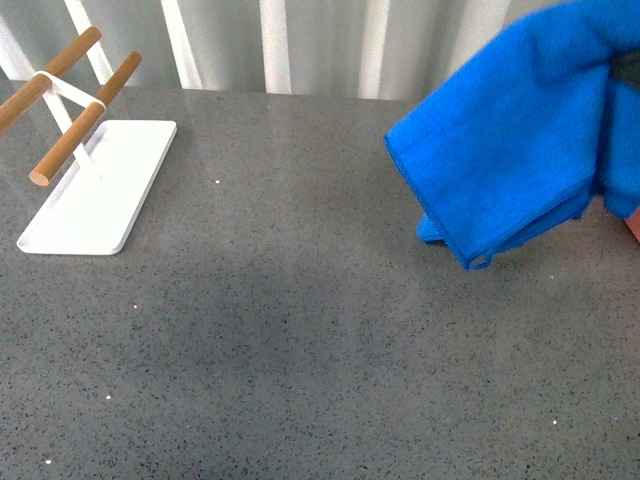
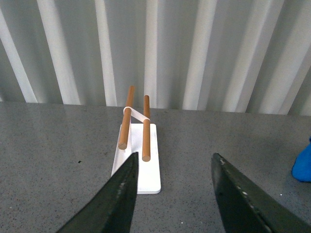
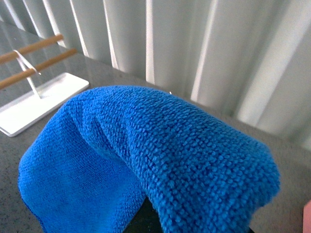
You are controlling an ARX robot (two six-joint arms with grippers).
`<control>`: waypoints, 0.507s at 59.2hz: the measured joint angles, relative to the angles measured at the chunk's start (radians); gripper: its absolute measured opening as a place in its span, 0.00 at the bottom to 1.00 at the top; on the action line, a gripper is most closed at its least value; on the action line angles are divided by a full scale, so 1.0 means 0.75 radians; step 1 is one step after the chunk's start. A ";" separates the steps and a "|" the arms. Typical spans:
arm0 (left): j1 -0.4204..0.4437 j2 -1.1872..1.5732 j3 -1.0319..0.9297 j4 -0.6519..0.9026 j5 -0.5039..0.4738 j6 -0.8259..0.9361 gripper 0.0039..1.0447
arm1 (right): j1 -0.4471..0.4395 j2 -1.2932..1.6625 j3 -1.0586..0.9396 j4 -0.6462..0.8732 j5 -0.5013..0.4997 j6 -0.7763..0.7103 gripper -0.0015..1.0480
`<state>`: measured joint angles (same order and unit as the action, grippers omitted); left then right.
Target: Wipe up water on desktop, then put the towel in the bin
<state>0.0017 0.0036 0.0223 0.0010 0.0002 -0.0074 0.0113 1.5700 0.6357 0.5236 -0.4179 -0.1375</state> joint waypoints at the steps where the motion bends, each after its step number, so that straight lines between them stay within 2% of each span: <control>1: 0.000 0.000 0.000 0.000 0.000 0.000 0.49 | 0.000 0.030 0.021 -0.038 0.013 0.007 0.03; 10: 0.000 0.000 0.000 0.000 0.000 0.000 0.80 | 0.006 0.299 0.172 -0.322 0.141 0.011 0.03; 16: 0.000 0.000 0.000 0.000 0.000 0.001 0.95 | 0.011 0.439 0.248 -0.401 0.208 0.002 0.03; 30: 0.000 0.000 0.000 -0.001 0.000 0.003 0.94 | 0.018 0.681 0.386 -0.465 0.278 -0.008 0.03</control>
<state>0.0017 0.0036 0.0223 0.0006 0.0002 -0.0051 0.0250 2.0804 0.9253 0.1745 -0.2092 -0.1436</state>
